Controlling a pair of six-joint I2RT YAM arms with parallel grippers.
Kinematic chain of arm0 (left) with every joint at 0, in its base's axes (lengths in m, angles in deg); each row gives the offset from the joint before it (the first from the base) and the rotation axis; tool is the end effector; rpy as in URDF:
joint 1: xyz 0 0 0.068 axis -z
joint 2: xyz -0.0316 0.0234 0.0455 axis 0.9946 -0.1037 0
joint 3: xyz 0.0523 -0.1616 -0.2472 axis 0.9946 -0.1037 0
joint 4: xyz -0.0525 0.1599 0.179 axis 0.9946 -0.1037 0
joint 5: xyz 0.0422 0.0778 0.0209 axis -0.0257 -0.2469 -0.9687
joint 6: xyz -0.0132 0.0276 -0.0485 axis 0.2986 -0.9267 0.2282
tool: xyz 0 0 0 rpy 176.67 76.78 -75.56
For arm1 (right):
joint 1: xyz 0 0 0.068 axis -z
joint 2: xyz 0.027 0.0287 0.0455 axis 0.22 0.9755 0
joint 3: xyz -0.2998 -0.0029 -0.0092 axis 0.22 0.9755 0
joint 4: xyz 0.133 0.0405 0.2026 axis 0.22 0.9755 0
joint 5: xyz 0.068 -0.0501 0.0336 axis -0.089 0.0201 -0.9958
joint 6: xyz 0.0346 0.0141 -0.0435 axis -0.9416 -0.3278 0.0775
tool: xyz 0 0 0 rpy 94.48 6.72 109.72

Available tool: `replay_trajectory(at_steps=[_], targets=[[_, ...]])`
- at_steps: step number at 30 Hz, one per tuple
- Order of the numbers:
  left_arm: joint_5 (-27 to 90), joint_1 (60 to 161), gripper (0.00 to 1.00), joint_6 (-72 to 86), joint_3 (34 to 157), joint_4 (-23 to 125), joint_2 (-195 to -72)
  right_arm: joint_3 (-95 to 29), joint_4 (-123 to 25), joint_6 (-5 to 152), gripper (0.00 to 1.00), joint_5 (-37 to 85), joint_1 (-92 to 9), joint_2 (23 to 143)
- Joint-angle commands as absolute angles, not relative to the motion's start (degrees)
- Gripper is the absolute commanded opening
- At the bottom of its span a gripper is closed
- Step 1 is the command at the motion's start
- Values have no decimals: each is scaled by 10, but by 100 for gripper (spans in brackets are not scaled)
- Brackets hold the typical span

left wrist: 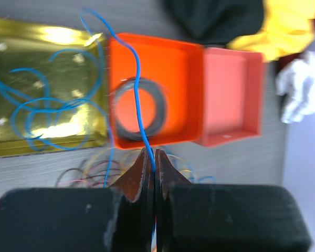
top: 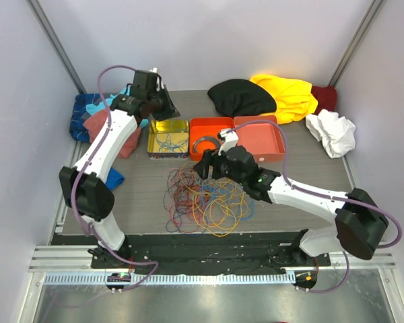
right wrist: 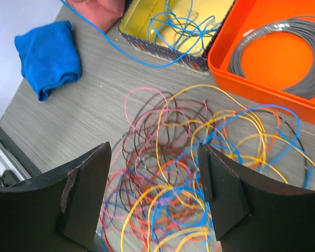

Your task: Untangle the cables

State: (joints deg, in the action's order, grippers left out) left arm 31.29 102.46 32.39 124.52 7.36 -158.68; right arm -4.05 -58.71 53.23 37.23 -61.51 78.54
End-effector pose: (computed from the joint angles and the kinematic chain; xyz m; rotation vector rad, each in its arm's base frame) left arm 0.3667 -0.1281 0.3870 -0.3147 2.3511 -0.6525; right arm 0.1921 0.2136 0.2944 -0.3123 1.9946 0.7787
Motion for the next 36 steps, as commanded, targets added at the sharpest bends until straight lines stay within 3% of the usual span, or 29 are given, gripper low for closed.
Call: replay_trajectory(at_steps=[1,7,17,28,36], targets=[[331,1042,0,341,1276,105,-1540,-53,-702,504,76,379,-619,827],[335,1065,0,346,1285,102,-1530,-43,-772,493,76,373,-626,844],[337,1080,0,352,1298,105,-1533,-76,-764,686,76,538,-697,880],[343,1092,0,354,1322,89,-1532,-145,-849,741,76,697,-698,1009],[345,1097,0,354,1364,66,-1523,-155,-966,772,75,714,-694,1029]])
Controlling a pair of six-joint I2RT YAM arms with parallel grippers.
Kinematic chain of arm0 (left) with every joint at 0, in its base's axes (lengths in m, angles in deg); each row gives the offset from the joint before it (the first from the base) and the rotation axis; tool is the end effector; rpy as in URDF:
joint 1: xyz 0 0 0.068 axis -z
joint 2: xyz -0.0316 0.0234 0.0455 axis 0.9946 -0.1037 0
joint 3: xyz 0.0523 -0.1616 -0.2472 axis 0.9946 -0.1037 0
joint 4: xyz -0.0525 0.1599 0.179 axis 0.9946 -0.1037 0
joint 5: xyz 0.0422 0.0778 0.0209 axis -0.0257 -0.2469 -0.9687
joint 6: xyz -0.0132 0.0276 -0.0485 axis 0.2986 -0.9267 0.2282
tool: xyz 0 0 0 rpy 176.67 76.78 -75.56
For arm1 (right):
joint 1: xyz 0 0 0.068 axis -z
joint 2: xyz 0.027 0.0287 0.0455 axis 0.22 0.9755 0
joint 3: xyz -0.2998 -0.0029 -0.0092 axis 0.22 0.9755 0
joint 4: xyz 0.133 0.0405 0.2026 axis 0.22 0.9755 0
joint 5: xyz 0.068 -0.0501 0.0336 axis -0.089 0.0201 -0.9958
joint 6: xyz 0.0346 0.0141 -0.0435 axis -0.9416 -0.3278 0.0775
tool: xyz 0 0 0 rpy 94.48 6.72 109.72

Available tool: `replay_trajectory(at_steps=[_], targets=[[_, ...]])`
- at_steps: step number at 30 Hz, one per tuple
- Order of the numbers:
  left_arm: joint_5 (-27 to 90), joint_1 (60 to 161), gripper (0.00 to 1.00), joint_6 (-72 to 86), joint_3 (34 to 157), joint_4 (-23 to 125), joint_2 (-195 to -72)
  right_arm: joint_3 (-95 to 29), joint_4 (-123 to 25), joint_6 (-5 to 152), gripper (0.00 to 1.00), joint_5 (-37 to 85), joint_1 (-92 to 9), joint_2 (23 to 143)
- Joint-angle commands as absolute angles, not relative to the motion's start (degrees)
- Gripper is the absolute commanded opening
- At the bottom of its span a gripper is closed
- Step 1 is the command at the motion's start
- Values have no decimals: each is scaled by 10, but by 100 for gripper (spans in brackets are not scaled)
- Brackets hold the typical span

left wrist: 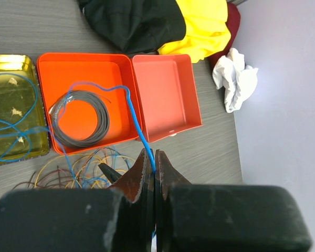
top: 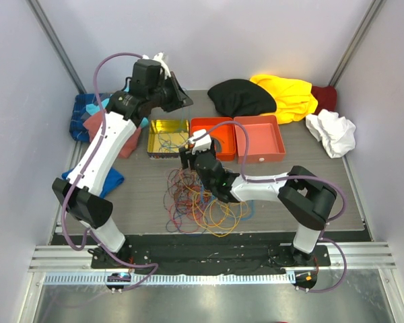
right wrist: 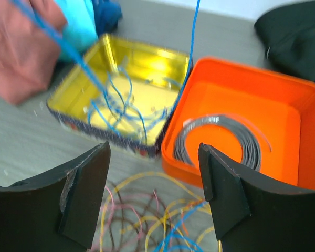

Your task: Untangle the cables

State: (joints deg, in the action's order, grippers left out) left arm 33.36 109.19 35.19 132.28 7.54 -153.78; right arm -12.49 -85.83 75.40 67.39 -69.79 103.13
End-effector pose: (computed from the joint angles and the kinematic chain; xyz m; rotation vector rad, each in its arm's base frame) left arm 0.3219 -0.1590 0.4601 -0.1692 2.1717 -0.8642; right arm 0.2285 0.3094 0.2580 -0.3261 1.6889 0.2624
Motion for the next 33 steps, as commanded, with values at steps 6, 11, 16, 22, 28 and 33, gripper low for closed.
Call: replay_trajectory(at_steps=[6,11,16,22,28,33], targets=[[343,1108,0,356,1397,52,-1506,-158,-997,770,49,692,-688,1005],[326,1109,0,349,1394,48,-1468,-139,-964,760,6,691,-687,925],[335,1109,0,350,1381,55,-1442,-99,-938,752,1,702,-686,821],[380,1119,0,355,1400,54,-1428,-85,-834,741,1,674,-684,709],[441,1130,0,376,1387,98,-1401,-39,-811,740,1,671,-684,662],[476,1138,0,420,1367,152,-1389,-16,-798,728,43,645,-683,654]])
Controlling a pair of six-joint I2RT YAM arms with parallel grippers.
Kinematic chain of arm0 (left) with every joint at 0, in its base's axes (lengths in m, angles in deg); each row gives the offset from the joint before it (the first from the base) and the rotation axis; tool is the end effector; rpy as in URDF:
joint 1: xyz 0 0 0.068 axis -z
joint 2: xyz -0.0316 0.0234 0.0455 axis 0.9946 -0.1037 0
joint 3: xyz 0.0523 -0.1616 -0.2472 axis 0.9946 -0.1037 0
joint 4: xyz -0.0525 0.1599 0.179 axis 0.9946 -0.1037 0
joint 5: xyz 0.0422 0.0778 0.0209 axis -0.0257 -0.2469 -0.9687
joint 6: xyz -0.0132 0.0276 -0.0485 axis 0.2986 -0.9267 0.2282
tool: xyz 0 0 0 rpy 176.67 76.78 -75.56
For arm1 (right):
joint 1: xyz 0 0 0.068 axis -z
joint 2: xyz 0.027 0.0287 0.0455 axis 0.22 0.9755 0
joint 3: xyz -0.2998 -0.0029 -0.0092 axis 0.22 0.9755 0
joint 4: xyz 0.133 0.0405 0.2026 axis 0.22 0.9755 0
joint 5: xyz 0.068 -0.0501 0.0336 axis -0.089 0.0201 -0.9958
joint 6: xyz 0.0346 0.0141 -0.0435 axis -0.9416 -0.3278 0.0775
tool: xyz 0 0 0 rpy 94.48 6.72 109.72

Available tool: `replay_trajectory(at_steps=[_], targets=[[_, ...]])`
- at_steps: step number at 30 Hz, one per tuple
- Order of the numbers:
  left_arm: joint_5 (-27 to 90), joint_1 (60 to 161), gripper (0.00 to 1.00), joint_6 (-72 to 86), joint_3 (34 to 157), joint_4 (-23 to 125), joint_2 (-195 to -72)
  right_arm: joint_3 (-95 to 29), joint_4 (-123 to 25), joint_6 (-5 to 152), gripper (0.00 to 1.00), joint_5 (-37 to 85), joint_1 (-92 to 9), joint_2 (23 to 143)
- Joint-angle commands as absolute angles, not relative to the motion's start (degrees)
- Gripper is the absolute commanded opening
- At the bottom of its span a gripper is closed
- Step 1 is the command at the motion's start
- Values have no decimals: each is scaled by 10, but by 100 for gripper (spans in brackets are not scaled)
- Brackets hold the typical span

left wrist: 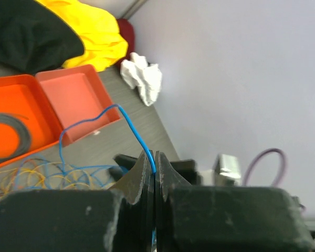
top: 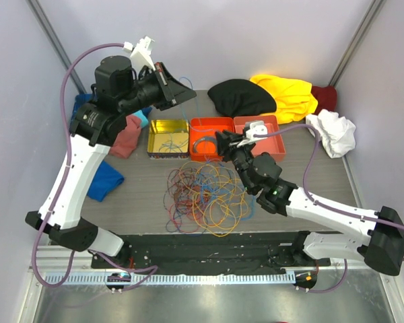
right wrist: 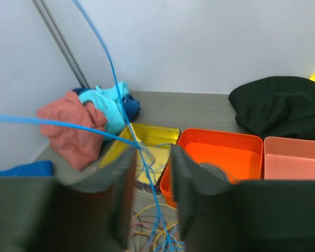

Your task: Untangle the cables

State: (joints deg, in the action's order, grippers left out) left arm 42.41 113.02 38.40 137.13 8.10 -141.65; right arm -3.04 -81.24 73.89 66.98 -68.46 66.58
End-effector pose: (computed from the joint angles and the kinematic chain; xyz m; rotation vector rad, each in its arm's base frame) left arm 0.2262 -0.1405 0.5491 0.0265 1.9126 -1.1845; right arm 0.1518 0.1814 0.3828 -0.0745 1.4090 0.4900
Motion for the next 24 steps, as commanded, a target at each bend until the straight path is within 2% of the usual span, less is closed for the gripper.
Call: replay_trajectory(at_steps=[1,4,7,24], targets=[[475,1145,0,427,1371,158,-1389,-8,-794,725,52,637,-683,653],[474,1159,0,435,1383,164,-1392,12,-793,706,61,612,-683,641],[471,1170,0,444,1391,167,-1393,40,-804,690,65,590,-683,622],[445,1239,0,464,1466,170,-1426,105,-888,646,68,473,-684,634]])
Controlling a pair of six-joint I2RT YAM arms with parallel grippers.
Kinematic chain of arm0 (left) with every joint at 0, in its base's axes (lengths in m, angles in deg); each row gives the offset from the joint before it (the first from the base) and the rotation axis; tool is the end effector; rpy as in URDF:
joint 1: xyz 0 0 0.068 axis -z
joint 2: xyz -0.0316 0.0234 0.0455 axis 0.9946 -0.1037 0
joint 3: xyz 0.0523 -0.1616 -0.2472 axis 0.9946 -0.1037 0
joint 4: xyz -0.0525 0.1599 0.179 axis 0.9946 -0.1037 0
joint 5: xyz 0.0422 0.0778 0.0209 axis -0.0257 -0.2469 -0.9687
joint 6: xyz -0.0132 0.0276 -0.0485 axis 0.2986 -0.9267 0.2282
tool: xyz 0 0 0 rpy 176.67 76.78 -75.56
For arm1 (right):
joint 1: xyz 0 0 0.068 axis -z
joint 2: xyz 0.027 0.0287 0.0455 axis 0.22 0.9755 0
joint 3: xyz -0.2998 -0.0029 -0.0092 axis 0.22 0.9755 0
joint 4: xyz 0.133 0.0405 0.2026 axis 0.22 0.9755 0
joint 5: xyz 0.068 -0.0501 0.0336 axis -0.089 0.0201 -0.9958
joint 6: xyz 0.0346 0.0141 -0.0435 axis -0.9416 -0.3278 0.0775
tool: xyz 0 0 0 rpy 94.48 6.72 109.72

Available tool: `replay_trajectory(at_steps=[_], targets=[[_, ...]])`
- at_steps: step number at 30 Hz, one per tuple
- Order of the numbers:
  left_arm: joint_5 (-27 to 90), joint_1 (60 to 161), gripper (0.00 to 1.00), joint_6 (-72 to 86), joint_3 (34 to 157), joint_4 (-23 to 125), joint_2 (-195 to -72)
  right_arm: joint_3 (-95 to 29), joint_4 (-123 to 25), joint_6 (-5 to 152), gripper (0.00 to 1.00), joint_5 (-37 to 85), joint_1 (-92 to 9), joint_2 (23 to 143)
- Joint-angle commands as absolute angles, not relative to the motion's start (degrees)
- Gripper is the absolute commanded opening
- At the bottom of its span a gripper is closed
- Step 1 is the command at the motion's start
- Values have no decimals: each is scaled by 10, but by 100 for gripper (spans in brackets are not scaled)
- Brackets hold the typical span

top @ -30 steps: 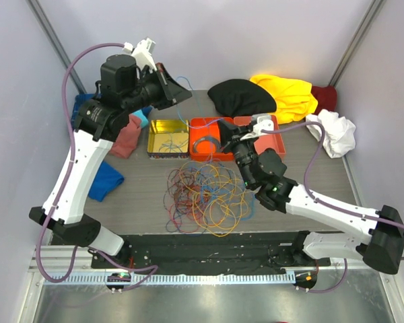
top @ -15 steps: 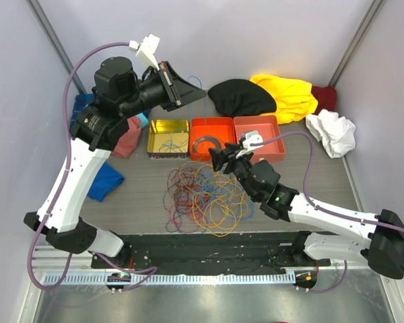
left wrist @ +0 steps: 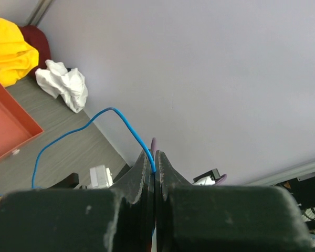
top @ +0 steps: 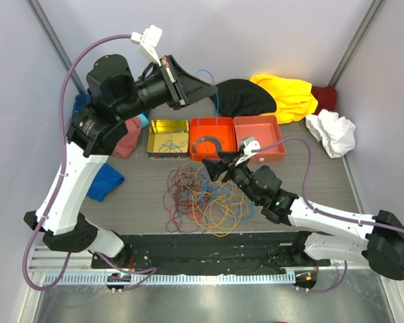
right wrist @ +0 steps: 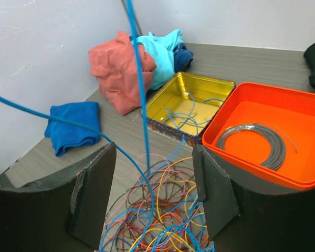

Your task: Untangle the cables

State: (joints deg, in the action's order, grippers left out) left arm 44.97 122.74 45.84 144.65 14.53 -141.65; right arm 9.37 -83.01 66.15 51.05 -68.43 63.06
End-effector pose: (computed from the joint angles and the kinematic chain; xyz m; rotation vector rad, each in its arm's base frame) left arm 0.1810 -0.1643 0.5967 0.1646 1.7227 -1.4937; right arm 0.1355 0.1751 0.3259 -0.2688 1.5033 0.7377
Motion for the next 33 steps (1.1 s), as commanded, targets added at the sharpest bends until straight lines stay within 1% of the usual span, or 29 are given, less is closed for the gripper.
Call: replay_trajectory(at_steps=[1,11,13,14,15,17,18,20,25,27,28,31,33], targets=[[445,1240,0,465,1470,169,-1428,105,-886,645,68,471,-684,636],[439,1261,0,465,1494,160,-1446,98,-894,651,68,467,-684,662],[440,1264,0,464,1492,160,-1443,98,-894,650,63,482,-683,665],[440,1266,0,463,1488,159,-1442,100,-894,650,58,491,-683,664],[440,1266,0,461,1483,156,-1436,103,-892,647,43,502,-684,656],[426,1266,0,451,1472,148,-1427,107,-886,645,24,536,-684,640],[415,1266,0,437,1454,138,-1409,105,-869,645,11,546,-684,616],[368,1266,0,421,1432,125,-1388,100,-841,647,1,580,-684,589],[268,1266,1,373,1291,115,-1303,32,-680,656,1,630,-683,505],[218,1266,1,370,1245,115,-1280,-8,-612,660,1,647,-684,494],[204,1266,2,365,1194,118,-1270,-22,-591,663,1,650,-683,490],[135,1266,1,358,1106,103,-1235,-73,-526,663,1,655,-683,481],[103,1266,0,358,1067,94,-1226,-109,-477,659,1,654,-683,483]])
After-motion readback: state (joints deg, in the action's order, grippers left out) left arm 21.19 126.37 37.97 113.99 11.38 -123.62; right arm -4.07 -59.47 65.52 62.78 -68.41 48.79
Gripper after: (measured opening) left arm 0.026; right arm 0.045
